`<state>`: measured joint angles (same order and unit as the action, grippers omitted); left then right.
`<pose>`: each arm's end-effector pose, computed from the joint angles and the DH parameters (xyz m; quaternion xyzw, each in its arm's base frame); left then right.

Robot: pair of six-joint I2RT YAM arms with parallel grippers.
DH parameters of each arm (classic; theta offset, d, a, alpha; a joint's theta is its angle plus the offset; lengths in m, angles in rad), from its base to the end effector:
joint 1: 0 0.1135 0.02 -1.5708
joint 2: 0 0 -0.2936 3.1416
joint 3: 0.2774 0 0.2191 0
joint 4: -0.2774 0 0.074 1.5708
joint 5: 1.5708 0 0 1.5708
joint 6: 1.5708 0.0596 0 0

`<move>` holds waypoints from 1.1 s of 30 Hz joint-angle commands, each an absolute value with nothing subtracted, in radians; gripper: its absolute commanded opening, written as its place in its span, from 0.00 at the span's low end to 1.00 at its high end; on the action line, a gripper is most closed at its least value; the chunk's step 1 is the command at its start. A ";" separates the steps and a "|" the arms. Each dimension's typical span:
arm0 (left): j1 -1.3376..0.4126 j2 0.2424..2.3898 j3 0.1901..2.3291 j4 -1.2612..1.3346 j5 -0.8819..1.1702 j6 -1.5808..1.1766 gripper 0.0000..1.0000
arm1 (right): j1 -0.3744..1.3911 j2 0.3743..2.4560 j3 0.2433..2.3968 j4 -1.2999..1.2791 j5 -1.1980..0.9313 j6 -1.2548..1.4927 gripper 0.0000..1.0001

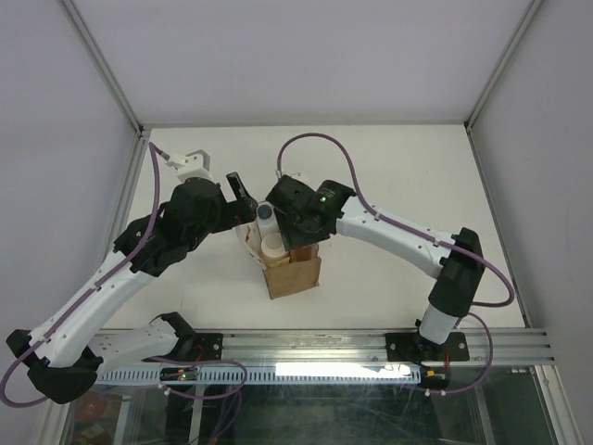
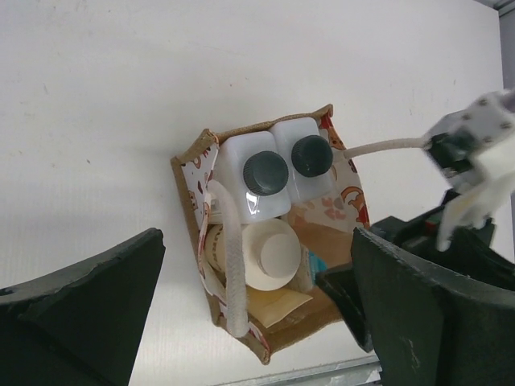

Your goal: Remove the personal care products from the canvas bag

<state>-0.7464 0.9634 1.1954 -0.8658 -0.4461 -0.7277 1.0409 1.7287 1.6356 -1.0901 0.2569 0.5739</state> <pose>0.1251 -0.0807 0.3858 -0.0917 0.8710 -0.1498 0.4587 0.1805 0.2782 0.3217 -0.2012 0.9525 0.0511 0.2229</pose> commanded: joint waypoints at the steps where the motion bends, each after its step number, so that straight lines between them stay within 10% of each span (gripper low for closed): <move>1: -0.750 1.004 1.244 -0.801 -0.465 -0.703 0.99 | 0.994 1.573 1.759 -1.032 0.240 0.614 0.00; 33: -0.704 1.209 1.460 -0.641 -0.472 -0.389 0.99 | 0.082 1.440 1.829 -0.641 -0.630 0.930 0.00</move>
